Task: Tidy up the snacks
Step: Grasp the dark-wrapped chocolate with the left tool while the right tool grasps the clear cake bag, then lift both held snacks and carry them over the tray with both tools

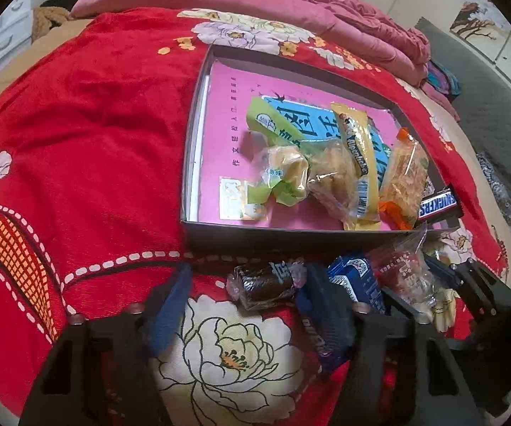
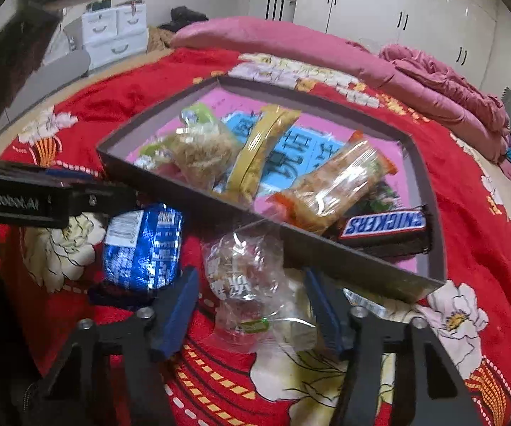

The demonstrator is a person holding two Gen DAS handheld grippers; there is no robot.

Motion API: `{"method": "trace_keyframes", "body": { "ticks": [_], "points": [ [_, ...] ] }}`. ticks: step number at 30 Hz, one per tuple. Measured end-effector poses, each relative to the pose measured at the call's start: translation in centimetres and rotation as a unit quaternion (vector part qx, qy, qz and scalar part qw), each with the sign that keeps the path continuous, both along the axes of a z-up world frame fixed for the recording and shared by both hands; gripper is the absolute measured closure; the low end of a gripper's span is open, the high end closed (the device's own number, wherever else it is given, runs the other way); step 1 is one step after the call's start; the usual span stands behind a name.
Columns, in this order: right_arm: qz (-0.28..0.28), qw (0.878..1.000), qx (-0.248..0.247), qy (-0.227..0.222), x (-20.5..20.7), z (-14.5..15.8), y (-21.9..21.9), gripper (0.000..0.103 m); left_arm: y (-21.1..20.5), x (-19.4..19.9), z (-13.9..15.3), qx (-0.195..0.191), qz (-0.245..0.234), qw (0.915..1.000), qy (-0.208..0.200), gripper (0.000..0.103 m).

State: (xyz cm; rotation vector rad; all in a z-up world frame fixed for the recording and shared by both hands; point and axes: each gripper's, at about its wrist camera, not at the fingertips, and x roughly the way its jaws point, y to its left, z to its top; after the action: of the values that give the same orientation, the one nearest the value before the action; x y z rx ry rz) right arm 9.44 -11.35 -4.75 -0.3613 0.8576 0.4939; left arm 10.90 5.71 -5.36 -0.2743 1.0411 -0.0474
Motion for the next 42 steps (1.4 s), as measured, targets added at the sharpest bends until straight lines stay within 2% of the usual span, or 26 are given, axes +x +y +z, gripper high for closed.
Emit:
{"method": "trace_keyframes", "body": {
  "ticks": [1, 3, 5, 6, 9, 13, 21, 35, 42],
  "points": [
    [0.001, 1.0, 0.0, 0.001, 0.0, -0.1, 0.1, 0.056, -0.1, 0.1, -0.1, 0.003, -0.001, 1.0, 0.002, 0.043],
    [0.003, 1.0, 0.007, 0.003, 0.1, -0.1, 0.1, 0.061, -0.3, 0.2, -0.1, 0.004, -0.006, 1.0, 0.004, 0.056],
    [0.004, 1.0, 0.015, 0.006, 0.0, 0.0, -0.1, 0.062, -0.6, 0.3, -0.2, 0.005, -0.014, 0.9999, 0.007, 0.064],
    [0.004, 1.0, 0.02, 0.009, 0.1, 0.1, -0.2, 0.062, -0.8, 0.3, -0.2, 0.014, -0.016, 0.9997, 0.008, 0.065],
    [0.0, 0.999, 0.042, 0.017, 0.1, 0.5, -0.9, 0.063, -0.9, 0.2, 0.0, 0.019, -0.02, 0.9996, 0.004, 0.067],
    [-0.009, 0.997, 0.074, 0.019, 0.0, 1.5, -1.9, 0.063, -0.2, -0.2, 0.6, 0.003, -0.019, 0.9998, -0.009, 0.067],
    [-0.028, 0.991, 0.133, -0.006, -0.1, 3.8, -3.9, 0.063, 0.5, -1.5, 3.1, -0.013, -0.016, 0.9976, -0.066, 0.067],
    [-0.051, 0.986, 0.156, -0.025, 0.5, 4.9, -4.5, 0.063, 1.0, -1.7, 5.2, 0.003, 0.005, 0.9933, -0.115, 0.067],
    [-0.064, 0.983, 0.169, -0.034, 1.0, 5.4, -4.7, 0.063, 0.4, -1.0, 5.6, 0.025, 0.002, 0.9911, -0.13, 0.067]
  ]
}}
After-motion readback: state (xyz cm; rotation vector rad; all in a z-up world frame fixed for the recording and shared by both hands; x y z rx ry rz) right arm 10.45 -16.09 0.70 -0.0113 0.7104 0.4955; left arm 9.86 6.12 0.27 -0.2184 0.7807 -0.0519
